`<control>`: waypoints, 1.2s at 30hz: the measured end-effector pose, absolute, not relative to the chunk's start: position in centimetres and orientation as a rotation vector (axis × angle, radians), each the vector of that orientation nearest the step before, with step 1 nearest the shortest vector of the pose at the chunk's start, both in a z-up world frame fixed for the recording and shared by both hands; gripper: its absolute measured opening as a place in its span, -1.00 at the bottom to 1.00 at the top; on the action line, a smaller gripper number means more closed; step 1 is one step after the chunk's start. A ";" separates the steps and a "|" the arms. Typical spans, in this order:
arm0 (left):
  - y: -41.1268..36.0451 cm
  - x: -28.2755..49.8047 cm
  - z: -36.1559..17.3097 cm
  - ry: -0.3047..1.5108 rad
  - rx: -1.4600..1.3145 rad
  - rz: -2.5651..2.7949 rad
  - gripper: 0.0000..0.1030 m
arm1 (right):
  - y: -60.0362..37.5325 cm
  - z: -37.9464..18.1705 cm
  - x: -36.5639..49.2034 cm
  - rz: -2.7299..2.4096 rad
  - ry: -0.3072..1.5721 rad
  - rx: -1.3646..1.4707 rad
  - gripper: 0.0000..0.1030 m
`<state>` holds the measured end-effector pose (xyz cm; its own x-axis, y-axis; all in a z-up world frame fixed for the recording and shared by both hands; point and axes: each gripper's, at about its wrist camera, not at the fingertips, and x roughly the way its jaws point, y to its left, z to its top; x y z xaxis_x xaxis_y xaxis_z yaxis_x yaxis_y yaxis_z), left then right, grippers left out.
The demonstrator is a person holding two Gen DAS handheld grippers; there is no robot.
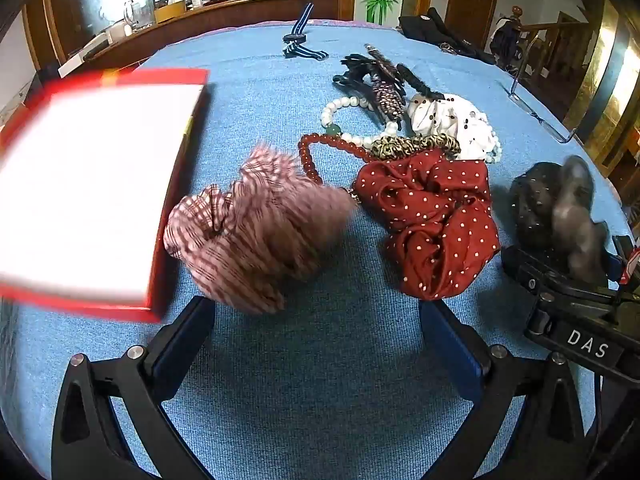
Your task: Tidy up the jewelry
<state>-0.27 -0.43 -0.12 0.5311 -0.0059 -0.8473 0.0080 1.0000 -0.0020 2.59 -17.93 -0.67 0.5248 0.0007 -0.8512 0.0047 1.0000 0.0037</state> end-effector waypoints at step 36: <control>2.5 -10.6 10.4 0.715 0.058 -0.061 1.00 | -19.8 10.9 -8.3 0.168 0.774 0.172 0.99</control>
<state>-10.60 2.51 10.39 0.7537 -0.0356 -0.6563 0.0753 0.9966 0.0324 -8.29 -19.80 10.86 0.7032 0.2132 -0.6783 -0.0874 0.9727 0.2151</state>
